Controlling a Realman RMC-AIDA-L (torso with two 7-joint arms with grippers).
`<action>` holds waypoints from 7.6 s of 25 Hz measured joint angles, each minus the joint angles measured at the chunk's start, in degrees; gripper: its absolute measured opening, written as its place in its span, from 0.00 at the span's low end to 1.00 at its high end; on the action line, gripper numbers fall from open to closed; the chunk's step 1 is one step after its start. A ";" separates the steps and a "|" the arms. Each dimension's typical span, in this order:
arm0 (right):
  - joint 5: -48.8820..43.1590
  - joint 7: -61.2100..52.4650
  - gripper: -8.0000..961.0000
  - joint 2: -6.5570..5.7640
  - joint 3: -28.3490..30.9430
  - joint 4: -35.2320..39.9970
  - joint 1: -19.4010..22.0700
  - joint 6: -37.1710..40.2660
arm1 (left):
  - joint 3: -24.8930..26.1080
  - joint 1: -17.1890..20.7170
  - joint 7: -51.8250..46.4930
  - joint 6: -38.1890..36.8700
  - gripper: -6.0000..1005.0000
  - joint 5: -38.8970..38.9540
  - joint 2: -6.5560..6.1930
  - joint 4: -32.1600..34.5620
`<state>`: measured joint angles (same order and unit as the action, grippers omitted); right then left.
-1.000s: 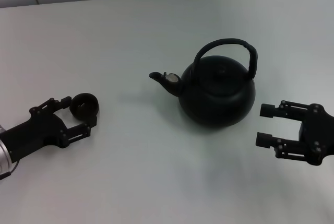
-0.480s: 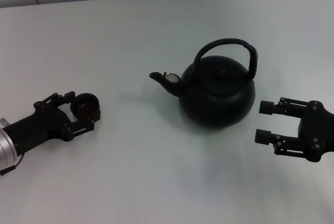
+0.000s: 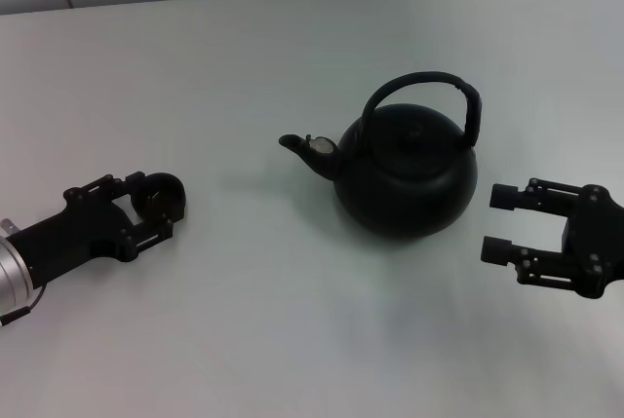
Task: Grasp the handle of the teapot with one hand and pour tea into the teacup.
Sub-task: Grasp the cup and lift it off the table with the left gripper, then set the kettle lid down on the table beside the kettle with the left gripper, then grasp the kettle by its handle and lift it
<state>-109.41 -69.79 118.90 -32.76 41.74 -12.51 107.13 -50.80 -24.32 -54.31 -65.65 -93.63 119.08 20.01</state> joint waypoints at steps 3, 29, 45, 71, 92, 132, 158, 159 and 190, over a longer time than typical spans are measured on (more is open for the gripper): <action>0.00 0.00 0.74 0.00 0.02 0.07 -0.05 0.00 | 0.00 -0.04 -0.18 0.00 0.72 0.00 0.00 0.00; -0.27 0.00 0.74 0.20 -0.49 -0.37 -0.24 0.36 | -17.85 -4.68 -0.27 -4.82 0.68 13.98 0.09 -3.10; -0.23 0.00 0.74 0.10 -0.64 -0.96 -0.15 0.54 | -22.15 -5.24 -0.10 -3.51 0.68 15.50 0.09 -4.43; -0.45 0.10 0.74 0.01 -0.63 -0.89 -1.08 0.26 | -23.67 -5.27 -0.36 -0.53 0.68 15.50 0.09 -5.16; -0.45 0.05 0.74 0.01 -0.44 -0.83 -1.21 0.37 | -26.61 -5.28 -1.36 0.15 0.68 15.50 0.09 -3.83; -0.08 0.71 0.74 0.10 5.98 -2.82 -0.42 -6.06 | -14.06 8.16 -13.50 -27.07 0.86 1.59 -8.27 21.41; 1.55 10.69 0.74 0.28 16.80 -19.62 -5.48 -20.93 | -8.14 6.92 -17.22 -28.06 0.86 -13.54 -5.48 27.68; 1.55 10.87 0.74 0.29 16.67 -20.14 -5.88 -21.19 | -8.11 6.92 -17.22 -28.06 0.86 -13.54 -5.48 27.69; 5.30 11.65 0.74 0.40 17.19 -24.49 -11.06 -28.33 | -7.99 6.26 -17.17 -26.93 0.86 -13.77 -4.83 27.69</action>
<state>-104.11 -58.13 119.30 -15.57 17.25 -23.57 78.80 -58.80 -18.06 -71.48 -92.58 -107.40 114.25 47.70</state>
